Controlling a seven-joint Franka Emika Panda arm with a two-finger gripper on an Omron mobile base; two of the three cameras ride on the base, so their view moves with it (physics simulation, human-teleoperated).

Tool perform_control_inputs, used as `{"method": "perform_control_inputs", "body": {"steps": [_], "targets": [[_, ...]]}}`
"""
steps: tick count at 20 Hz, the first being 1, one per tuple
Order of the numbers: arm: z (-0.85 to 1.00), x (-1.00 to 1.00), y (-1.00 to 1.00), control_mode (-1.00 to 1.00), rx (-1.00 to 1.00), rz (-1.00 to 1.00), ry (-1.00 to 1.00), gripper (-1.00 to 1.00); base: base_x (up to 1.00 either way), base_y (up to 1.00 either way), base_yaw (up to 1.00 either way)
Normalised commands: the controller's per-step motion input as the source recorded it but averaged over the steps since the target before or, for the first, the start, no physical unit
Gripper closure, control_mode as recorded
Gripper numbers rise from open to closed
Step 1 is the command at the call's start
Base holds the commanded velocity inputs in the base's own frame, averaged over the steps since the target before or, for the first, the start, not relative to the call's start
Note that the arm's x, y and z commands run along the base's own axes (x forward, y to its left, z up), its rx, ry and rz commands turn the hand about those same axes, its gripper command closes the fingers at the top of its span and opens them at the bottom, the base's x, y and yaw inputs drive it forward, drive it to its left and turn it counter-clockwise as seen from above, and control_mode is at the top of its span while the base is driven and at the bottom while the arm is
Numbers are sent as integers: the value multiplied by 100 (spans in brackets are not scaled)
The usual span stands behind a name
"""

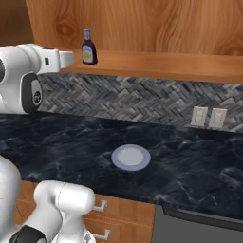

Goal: Move the hot dog bun to the plate on the dining table and place the condiment next to that plate. Then navigate to the fridge and take the sausage and place it on the plate as well.

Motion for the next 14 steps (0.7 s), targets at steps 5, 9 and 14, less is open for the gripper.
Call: {"method": "perform_control_inputs", "body": {"steps": [5, 9, 14], "targets": [[23, 58, 0, -100, -1, 0, 0, -100, 0, 0, 0], [17, 63, 0, -100, -1, 0, 0, -100, 0, 0, 0], [10, 65, -5, -100, 1, 0, 1, -100, 0, 0, 0]]}}
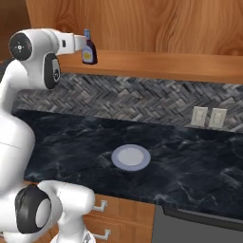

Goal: Move the hot dog bun to the plate on the dining table and place the condiment next to that plate. Then navigate to the fridge and take the sausage and place it on the plate as well.

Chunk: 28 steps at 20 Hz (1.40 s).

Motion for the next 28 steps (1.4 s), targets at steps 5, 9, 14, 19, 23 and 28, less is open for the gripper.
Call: {"method": "perform_control_inputs", "body": {"steps": [5, 9, 14, 19, 23, 28], "targets": [[10, 64, -13, -100, 5, 0, 7, -100, 0, 0, 0], [1, 58, -1, -100, 2, 0, 8, -100, 0, 0, 0], [0, 49, 0, -100, 0, 0, 2, -100, 0, 0, 0], [0, 47, 0, -100, 0, 0, 1, -100, 0, 0, 0], [-11, 45, 0, -100, 0, 0, 5, -100, 0, 0, 0], [-4, 35, 0, -100, 0, 0, 2, -100, 0, 0, 0]]}}
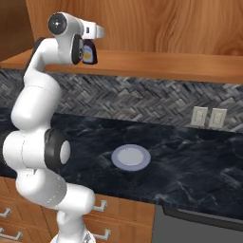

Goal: Move the hot dog bun to the plate on the dining table and place the condiment next to that plate. Then navigate to the fridge and take the sausage and place it on the plate as well.

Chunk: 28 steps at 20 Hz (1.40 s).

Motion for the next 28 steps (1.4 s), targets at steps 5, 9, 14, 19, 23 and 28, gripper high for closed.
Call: {"method": "perform_control_inputs", "body": {"steps": [5, 9, 14, 19, 23, 28], "targets": [[-2, 33, 0, -100, 0, 0, 3, 100, 0, 0, 0], [-9, 22, 0, -100, 0, 0, 2, 100, 0, 0, 0], [-6, 15, 0, -100, 0, 0, 7, 100, 0, 0, 0], [0, 0, 0, -100, 0, 0, 0, 100, 0, 0, 0], [-7, -34, 1, -100, 0, 0, 0, 100, 0, 0, 0], [-18, -87, 29, -100, 0, 0, -1, 100, 0, 0, 0]]}}
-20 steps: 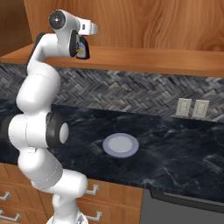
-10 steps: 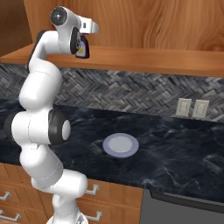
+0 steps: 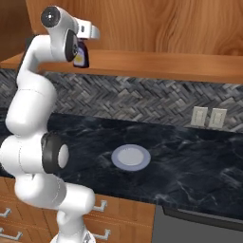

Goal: Move the hot dog bun to the plate on the dining table and place the condiment next to that plate. Then navigate to the fridge and take the sausage and place it on the plate as well.

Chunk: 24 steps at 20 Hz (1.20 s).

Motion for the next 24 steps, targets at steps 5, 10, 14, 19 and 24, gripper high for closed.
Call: {"method": "perform_control_inputs", "body": {"steps": [5, 10, 14, 19, 24], "targets": [[-15, -100, 40, -100, 0, 0, -6, 100, 0, 0, 0], [-11, -100, 30, -100, 0, -1, -10, 100, 0, 0, 0], [-1, -100, 0, -100, 0, -1, -6, 100, 0, 0, 0], [0, -100, -21, -100, 0, 0, -3, 100, 0, 0, 0], [0, -100, -44, -100, 3, 0, -2, 100, 0, 0, 0]]}}
